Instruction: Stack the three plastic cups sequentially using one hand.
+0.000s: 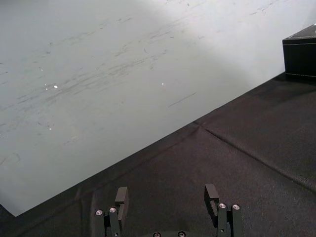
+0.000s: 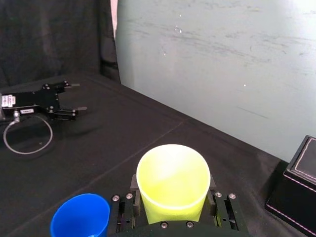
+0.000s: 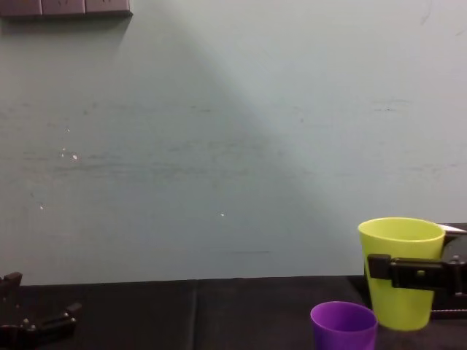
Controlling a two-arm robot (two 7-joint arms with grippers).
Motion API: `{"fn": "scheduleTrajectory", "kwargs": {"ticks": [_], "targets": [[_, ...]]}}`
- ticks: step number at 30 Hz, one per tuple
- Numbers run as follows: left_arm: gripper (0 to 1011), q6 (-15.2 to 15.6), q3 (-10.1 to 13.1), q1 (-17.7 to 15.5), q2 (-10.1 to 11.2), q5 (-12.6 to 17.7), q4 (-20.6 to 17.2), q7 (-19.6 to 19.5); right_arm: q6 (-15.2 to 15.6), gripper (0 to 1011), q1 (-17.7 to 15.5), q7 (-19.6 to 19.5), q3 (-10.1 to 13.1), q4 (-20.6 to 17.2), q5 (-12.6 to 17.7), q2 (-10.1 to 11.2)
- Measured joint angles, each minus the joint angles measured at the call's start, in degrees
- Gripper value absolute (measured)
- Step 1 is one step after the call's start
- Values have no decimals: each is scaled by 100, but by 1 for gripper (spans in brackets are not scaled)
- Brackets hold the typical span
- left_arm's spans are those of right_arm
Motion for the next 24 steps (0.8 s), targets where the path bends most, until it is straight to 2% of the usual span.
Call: {"fn": "scheduleTrajectory", "kwargs": {"ticks": [10, 24], "targets": [[1011, 0, 0, 0, 0, 0, 0, 0, 88, 733, 504, 40, -288, 437, -148, -269], [1011, 0, 0, 0, 0, 0, 0, 0, 122, 733, 930, 149, -536, 888, -282, -498]]}}
